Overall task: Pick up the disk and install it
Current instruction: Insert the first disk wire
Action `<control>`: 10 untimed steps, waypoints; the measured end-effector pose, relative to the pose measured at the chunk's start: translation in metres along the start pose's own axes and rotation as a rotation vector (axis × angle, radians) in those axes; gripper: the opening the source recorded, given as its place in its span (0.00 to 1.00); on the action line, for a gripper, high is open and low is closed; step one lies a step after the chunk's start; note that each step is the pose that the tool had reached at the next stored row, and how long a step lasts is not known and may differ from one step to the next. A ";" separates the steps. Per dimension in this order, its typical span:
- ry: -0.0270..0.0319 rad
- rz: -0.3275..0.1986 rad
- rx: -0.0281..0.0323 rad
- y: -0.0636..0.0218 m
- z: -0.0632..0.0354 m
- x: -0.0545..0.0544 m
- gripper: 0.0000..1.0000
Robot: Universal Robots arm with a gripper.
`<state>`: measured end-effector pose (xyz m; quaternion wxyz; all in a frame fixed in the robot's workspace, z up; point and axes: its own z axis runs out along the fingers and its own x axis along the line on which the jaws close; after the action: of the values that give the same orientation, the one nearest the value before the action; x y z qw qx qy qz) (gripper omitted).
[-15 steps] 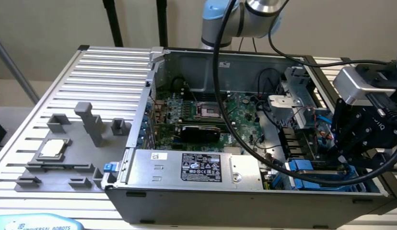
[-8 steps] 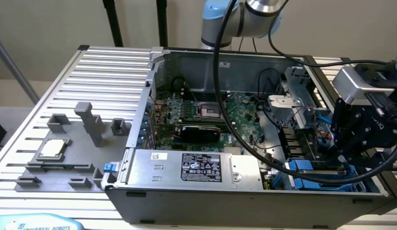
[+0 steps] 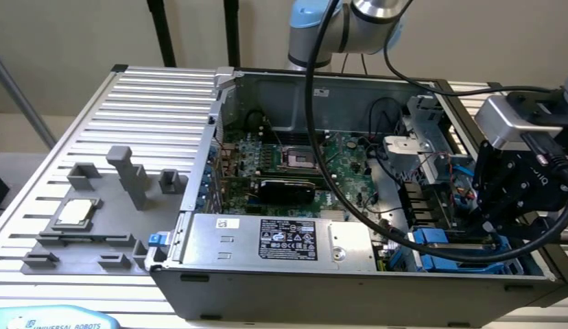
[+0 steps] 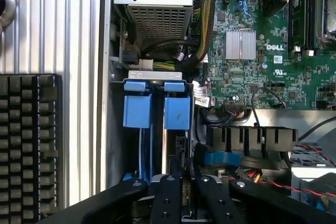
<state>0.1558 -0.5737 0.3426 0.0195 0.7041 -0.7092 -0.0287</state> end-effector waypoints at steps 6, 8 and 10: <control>0.0005 0.004 0.0000 -0.0002 0.0009 0.000 0.16; 0.0005 0.007 0.0000 -0.0004 0.0011 0.000 0.16; 0.0005 0.009 0.0001 -0.0007 0.0015 0.000 0.16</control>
<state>0.1564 -0.5735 0.3411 0.0198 0.7010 -0.7123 -0.0284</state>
